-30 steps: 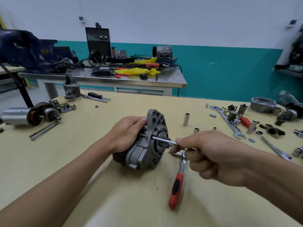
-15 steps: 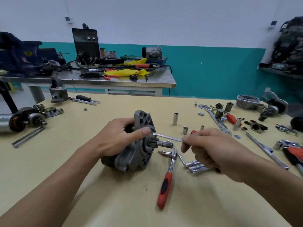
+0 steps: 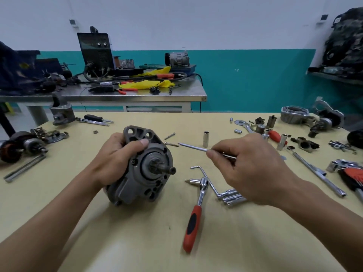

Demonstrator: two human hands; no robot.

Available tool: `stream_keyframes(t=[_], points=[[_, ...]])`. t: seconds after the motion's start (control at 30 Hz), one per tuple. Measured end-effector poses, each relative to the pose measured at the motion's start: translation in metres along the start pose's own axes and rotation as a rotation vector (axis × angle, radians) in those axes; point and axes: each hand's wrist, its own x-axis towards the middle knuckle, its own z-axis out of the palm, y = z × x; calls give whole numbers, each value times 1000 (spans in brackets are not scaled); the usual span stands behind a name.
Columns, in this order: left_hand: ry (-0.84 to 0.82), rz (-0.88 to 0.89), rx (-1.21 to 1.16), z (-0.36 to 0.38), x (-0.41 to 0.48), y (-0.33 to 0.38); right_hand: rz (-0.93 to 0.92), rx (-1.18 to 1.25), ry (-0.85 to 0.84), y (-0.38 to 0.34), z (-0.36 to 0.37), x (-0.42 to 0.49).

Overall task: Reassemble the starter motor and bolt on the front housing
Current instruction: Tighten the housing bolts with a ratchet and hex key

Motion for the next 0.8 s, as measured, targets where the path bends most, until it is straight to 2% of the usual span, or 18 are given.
stream_keyframes(t=[0.2,0.67,0.8], points=[[111,60,-129,-10,-4,-4,-48,23,10,-19,-4,16],[68,73,-176,-16,-6,1,-44,46,-26,-44,5,25],[148,47,-209,-20,-5,1,-49,44,-13,-46,2,22]])
